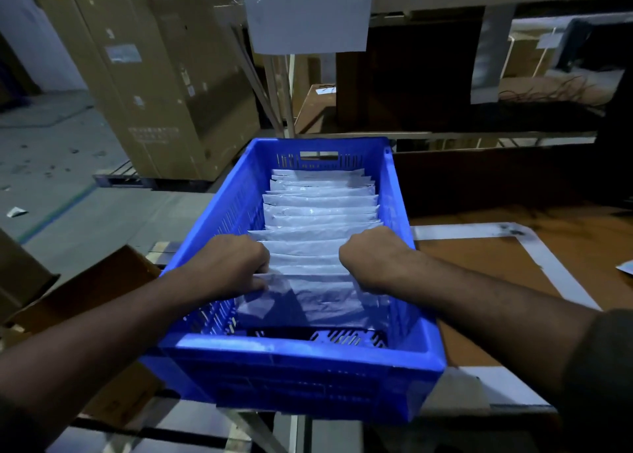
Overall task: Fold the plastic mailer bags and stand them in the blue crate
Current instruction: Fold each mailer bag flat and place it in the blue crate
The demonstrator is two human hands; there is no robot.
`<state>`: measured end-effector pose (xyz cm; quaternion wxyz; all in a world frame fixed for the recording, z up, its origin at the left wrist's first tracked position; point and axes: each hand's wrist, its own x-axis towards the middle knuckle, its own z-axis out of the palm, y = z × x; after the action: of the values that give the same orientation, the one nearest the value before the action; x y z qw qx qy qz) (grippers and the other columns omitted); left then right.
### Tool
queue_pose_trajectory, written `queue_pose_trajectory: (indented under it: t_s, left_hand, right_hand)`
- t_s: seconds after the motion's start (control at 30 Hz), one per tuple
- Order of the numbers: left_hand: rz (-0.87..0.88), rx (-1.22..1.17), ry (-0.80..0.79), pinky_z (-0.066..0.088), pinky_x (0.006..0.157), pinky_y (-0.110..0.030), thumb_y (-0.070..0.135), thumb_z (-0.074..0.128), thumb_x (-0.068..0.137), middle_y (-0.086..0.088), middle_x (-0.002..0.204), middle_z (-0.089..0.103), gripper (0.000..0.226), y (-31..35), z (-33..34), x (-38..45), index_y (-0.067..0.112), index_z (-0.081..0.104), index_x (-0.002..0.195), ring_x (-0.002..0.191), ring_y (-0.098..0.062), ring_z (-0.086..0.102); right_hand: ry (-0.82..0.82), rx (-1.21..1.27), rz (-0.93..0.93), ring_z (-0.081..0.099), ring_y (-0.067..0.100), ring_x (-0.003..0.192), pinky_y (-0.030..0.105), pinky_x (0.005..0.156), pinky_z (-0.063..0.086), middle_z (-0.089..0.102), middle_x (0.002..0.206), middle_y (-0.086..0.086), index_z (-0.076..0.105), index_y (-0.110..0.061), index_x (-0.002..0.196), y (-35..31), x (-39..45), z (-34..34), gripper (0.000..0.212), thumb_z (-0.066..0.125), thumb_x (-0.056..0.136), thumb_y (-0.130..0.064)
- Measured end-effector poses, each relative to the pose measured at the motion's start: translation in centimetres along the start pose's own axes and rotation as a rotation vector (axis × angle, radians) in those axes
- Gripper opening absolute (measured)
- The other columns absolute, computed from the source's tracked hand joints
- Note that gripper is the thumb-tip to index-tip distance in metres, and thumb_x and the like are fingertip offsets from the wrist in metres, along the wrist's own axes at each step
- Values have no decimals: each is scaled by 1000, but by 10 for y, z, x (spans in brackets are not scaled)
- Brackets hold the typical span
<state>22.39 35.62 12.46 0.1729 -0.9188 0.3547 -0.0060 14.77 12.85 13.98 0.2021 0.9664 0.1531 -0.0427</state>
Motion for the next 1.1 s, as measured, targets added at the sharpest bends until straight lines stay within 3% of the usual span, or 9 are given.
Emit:
queue_pose_trajectory:
  t_s: [0.3, 0.47, 0.53, 0.63, 0.7, 0.8, 1.0, 1.1]
  left_hand:
    - [-66, 64, 6, 41, 67, -33, 54, 67, 86, 2, 104, 70, 30, 4, 3, 3, 26, 60, 93, 100, -26, 66]
    - [-109, -12, 79, 45, 68, -31, 61, 68, 84, 8, 92, 70, 34, 2, -12, -3, 27, 62, 87, 92, -18, 66]
    - [-122, -95, 117, 46, 69, -30, 59, 70, 84, 12, 88, 68, 32, 4, -22, -3, 28, 63, 89, 90, -15, 65]
    - [-133, -268, 213, 48, 67, -30, 56, 70, 86, 17, 80, 65, 26, 19, -39, 3, 30, 64, 89, 85, -9, 65]
    - [-130, -347, 318, 50, 66, -31, 55, 68, 88, 19, 78, 67, 23, 35, -51, 8, 32, 65, 86, 82, -7, 65]
    - [-74, -334, 437, 49, 63, -31, 53, 62, 93, 17, 84, 71, 22, 72, -74, 23, 32, 67, 94, 84, -10, 66]
    - [133, -383, 485, 43, 61, -30, 55, 63, 91, 15, 85, 72, 25, 153, -125, 76, 31, 68, 96, 85, -10, 68]
    - [236, -348, 563, 49, 62, -29, 53, 61, 93, 13, 87, 72, 25, 201, -153, 100, 30, 69, 99, 83, -8, 67]
  right_hand:
    - [-33, -2, 51, 64, 28, 100, 33, 71, 39, 66, 112, 7, 51, -17, 87, 2, 6, 0, 14, 51, 91, -3]
    - [53, 67, 83, 64, 31, 95, 33, 69, 39, 67, 104, 7, 37, -14, 67, 3, 0, 1, 29, 52, 87, 1]
    - [133, 121, 105, 64, 32, 90, 33, 65, 36, 67, 99, 7, 38, -14, 68, 6, -4, 2, 28, 57, 85, -2]
    - [388, 263, 163, 63, 31, 91, 34, 63, 32, 67, 94, 6, 55, -15, 82, 14, -16, 6, 13, 60, 90, -24]
    - [550, 375, 228, 61, 29, 90, 38, 68, 37, 68, 91, 3, 63, -18, 90, 20, -27, 9, 18, 58, 94, -35]
    - [711, 541, 372, 58, 25, 85, 38, 70, 42, 66, 85, -1, 66, -20, 90, 41, -56, 19, 16, 60, 95, -35]
    - [616, 672, 665, 59, 11, 75, 36, 64, 54, 66, 85, -6, 67, -24, 98, 92, -132, 77, 15, 57, 99, -36]
    - [536, 633, 834, 53, 7, 63, 28, 53, 48, 64, 74, -9, 67, -26, 89, 122, -171, 107, 18, 58, 98, -39]
